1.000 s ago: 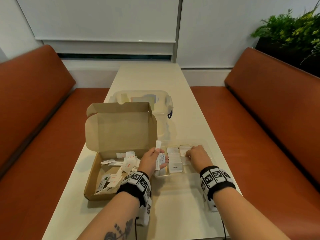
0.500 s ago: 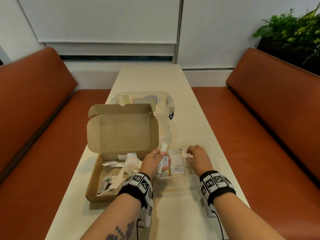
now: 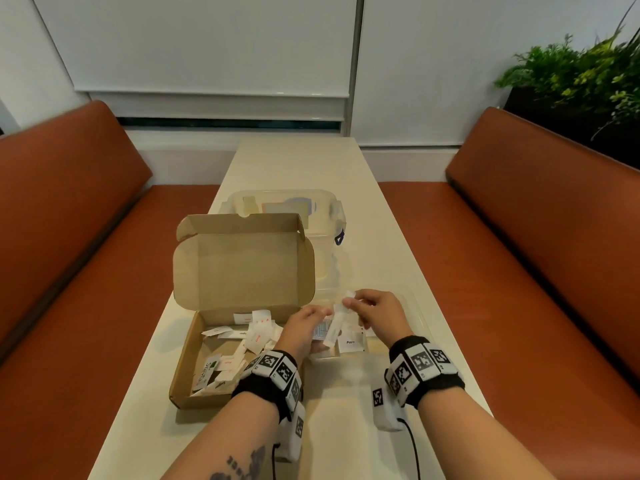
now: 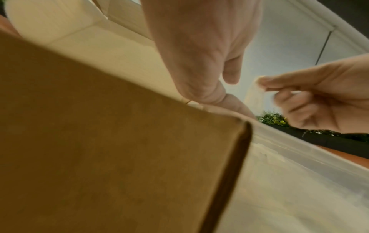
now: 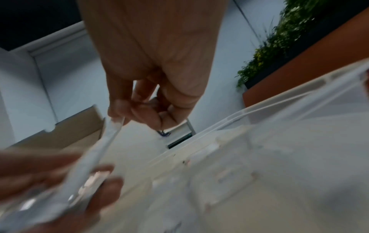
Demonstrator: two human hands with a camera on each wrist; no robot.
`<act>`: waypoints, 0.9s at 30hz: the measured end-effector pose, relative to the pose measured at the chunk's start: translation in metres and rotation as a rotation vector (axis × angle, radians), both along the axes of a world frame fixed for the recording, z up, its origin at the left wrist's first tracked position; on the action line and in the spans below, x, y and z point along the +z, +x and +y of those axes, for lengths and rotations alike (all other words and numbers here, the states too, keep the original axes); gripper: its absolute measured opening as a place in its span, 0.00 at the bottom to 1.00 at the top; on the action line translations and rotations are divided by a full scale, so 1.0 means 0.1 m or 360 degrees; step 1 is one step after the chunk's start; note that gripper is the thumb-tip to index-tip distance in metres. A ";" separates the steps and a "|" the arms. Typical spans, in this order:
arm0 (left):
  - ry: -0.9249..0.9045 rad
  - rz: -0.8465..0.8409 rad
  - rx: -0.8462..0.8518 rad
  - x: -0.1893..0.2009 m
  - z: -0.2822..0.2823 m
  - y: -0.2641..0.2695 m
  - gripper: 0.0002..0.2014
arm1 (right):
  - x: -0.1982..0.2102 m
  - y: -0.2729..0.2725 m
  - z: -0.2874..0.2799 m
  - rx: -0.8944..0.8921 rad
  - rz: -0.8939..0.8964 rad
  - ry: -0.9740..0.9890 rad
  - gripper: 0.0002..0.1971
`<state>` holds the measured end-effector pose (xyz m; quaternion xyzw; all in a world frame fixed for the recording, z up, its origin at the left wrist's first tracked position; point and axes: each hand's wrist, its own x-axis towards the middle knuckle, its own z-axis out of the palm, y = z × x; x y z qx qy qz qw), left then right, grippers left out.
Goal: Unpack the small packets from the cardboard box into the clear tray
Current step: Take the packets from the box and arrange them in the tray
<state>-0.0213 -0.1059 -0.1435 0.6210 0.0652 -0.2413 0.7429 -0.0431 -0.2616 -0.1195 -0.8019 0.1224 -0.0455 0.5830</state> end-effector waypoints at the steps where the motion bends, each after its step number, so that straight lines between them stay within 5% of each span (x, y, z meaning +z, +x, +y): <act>1: -0.0006 0.0032 0.0020 0.00 0.01 0.01 0.07 | 0.03 -0.01 -0.05 -0.0040 -0.0011 0.0100 0.07; 9: -0.0032 0.0004 0.0025 0.06 -0.01 0.00 0.12 | 0.24 -0.10 -0.33 -0.0130 -0.0053 0.0740 0.16; 14: 0.0096 -0.0188 0.0170 0.12 0.00 0.02 0.10 | 0.12 -0.09 -0.16 -0.0034 -0.0053 0.0376 0.01; 27: 0.0098 -0.0282 0.0420 0.04 0.23 0.07 0.11 | -0.18 0.02 0.31 -0.0066 0.0171 -0.0141 0.12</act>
